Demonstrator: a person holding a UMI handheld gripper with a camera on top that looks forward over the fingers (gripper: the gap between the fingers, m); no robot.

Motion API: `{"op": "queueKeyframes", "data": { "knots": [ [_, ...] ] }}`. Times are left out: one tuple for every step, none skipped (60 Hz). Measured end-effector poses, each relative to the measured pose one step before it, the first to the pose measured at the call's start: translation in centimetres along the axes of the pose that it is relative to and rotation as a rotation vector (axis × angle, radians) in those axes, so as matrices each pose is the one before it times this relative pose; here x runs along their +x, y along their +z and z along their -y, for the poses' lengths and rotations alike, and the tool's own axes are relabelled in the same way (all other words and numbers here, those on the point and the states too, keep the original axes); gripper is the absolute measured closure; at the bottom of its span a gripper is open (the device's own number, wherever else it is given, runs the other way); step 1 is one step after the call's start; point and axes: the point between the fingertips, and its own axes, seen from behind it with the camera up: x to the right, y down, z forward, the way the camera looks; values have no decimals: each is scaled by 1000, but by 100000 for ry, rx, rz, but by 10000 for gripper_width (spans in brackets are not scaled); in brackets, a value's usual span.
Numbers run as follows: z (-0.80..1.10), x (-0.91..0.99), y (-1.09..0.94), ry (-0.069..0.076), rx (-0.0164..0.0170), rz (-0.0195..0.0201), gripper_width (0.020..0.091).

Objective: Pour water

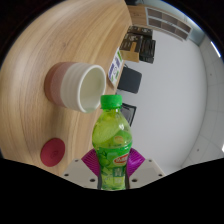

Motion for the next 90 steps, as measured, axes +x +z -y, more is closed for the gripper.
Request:
{"op": "queueKeyframes", "data": {
  "knots": [
    [241, 65, -21, -2860, 330, -512, 801],
    [220, 86, 3, -2651, 379, -551, 799],
    [188, 85, -1, -2279, 264, -568, 800],
    [122, 214, 71, -2159, 311, -491, 800],
    [28, 25, 107, -1534, 169, -124, 799],
    [43, 24, 24, -1243, 49, -447, 799],
    [89, 67, -1, -1069, 34, -404, 799],
    [82, 54, -26, -832, 84, -319, 800],
    [117, 27, -24, -555, 235, -156, 799],
    [89, 2, -23, -243, 251, 34, 800],
    [54, -31, -28, 144, 106, 156, 799],
    [8, -11, -45, 515, -48, 137, 800],
    [-69, 150, -92, 506, -149, 99, 801],
    [-3, -45, -14, 1063, 130, 342, 801],
    [-56, -21, -50, 934, -164, 208, 799],
    [-71, -13, -54, 1076, -131, 223, 799],
    [-60, 2, -74, 1480, -14, 241, 799],
    [-86, 22, -93, 1925, 41, 186, 798],
    [-81, 104, -148, 2247, 184, 137, 796],
    [-72, 293, -294, 2507, 109, -367, 797],
    [-20, 160, -118, 3776, 1120, 303, 797],
    [-100, 224, -214, 4481, 469, -137, 799],
    [-141, 311, -240, 4768, 233, -268, 798],
    [-83, 353, -290, 4851, 406, -388, 798],
    [0, 365, -299, 4927, 832, -230, 797],
    [30, 388, -314, 5142, 868, -118, 799],
    [-22, 396, -294, 5660, 643, -93, 798],
    [212, 447, -655, 5496, -212, -1359, 797],
    [-99, 483, 0, 6132, 2172, 1338, 796],
    [136, 255, -275, 6180, 1395, 390, 797],
    [22, 264, -250, 6340, 793, 427, 797],
    [-59, 299, -254, 6428, 253, 221, 798],
    [-12, 232, -247, 6385, 343, 283, 798],
    [152, 86, -411, 6148, 549, 374, 796],
    [-53, 181, 1, 5987, 1289, 1663, 796],
    [266, -264, -740, 5821, 439, -38, 796],
    [-148, 432, 554, 5841, 1982, 3142, 796],
    [15, 79, -110, 5839, 1020, 1427, 796],
    [-33, 183, -35, 5698, 910, 1959, 797],
    [-14, -82, -48, 5393, 880, 1566, 796],
    [-13, -134, -55, 5204, 944, 1752, 797],
    [57, -1080, -400, 5155, 889, -978, 797],
    [-285, 361, 553, 5001, 747, 2758, 797],
    [-198, 97, 174, 4670, 508, 1232, 797],
    [-262, 79, 57, 4468, 455, 987, 796],
    [-275, -448, -345, 4026, 565, -812, 798],
    [-256, 101, 5, 3957, 340, 422, 799],
    [-279, 166, 78, 3665, 420, 174, 798],
    [-292, 135, 100, 3351, 534, 185, 798],
    [-288, 104, 88, 3115, 565, 160, 797],
    [-324, 89, 138, 2893, 427, 163, 797],
    [-362, 138, 143, 2700, 241, -1, 799],
    [-398, 162, 186, 2491, 158, -183, 799],
    [-285, 137, 315, 2316, 108, -384, 798],
    [-391, 235, 236, 1971, -220, 289, 799],
    [-589, 16, 88, 1625, -287, -96, 797],
    [-343, 114, 179, 1072, 2, 66, 796],
    [-280, 70, 180, 1038, 315, 30, 797],
    [-290, 60, 191, 1030, 295, 173, 797],
    [-366, 39, 225, 957, 127, 254, 797],
    [-441, 18, 243, 1039, -135, 158, 798],
    [-440, 56, 261, 1123, -218, 53, 798],
    [-377, 8, 240, 985, -262, 14, 797],
    [-399, 92, 179, 441, -78, 249, 798],
    [-397, 73, 218, 282, -2, 238, 798],
    [-379, 133, 180, 343, 118, -185, 798],
    [-417, 165, 189, 391, 66, -464, 791],
    [-454, 101, 137, 318, -133, -299, 785],
    [-563, 74, 131, 329, -458, -15, 785],
    [-569, -88, 46, 569, -792, 11, 785],
    [-901, 123, -164, 536, -1269, 252, 774],
    [682, 203, -78, 1691, 3684, -171, 767],
    [1, 306, -44, 1132, 1056, -804, 766],
    [-416, 337, -114, 797, -800, -865, 763],
    [195, 99, -125, 1115, 1128, -169, 766],
    [-137, 131, -140, 831, -100, -106, 766],
    [95, 101, -109, 715, 556, -213, 767],
    [6, 122, -92, 279, 229, -313, 760],
    [34, 52, -49, 65, 229, -220, 752],
    [10, 2, -22, -64, 142, -29, 733],
    [4, -166, 217, -426, 71, -470, 710],
    [22, 59, -46, -233, 149, -18, 692],
    [-21, -17, -11, -291, -115, -77, 677],
    [48, 27, -30, -68, -53, -123, 674],
    [-7, -16, -9, -32, -203, -183, 652],
    [-17, -14, 7, 149, -194, -125, 629],
    [-44, -5, -7, 219, -287, -100, 611],
    [-48, 14, -1, 157, -328, -140, 592],
    [-5, -2, 17, -118, -331, -47, 573],
    [-69, -17, -14, -167, -463, -62, 564]
  ]
}}
